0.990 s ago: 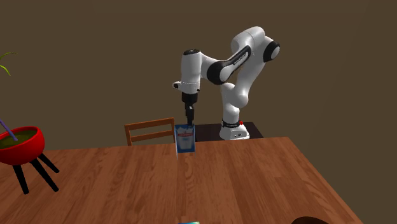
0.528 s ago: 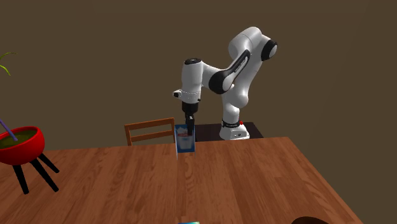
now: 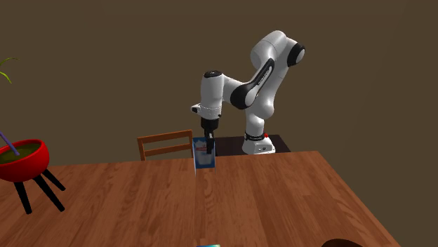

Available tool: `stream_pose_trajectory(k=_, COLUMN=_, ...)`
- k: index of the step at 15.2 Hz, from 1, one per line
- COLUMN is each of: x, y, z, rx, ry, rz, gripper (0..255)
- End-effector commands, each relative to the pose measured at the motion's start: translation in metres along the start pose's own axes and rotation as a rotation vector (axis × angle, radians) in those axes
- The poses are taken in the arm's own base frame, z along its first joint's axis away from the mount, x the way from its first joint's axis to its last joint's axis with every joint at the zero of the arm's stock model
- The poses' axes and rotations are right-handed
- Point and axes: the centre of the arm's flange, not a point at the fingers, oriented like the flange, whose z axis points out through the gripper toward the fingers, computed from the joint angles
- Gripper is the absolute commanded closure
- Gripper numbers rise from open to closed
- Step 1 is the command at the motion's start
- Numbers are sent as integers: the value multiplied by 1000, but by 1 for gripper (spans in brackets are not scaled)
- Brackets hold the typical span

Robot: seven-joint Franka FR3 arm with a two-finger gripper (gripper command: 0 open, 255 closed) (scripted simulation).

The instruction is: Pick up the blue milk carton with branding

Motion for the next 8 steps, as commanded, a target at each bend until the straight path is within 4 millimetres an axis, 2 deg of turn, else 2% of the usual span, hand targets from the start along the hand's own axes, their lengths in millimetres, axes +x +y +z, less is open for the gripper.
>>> stream_pose_trajectory(k=1, x=0, y=0, z=1, rx=0, ry=-2, rz=0, gripper=255)
stream_pose_trajectory(k=7, x=-1, y=0, z=1, rx=0, ry=-2, rz=0, gripper=255)
stream_pose_trajectory(k=8, x=0, y=0, z=-4, rx=0, ry=-2, rz=0, gripper=255)
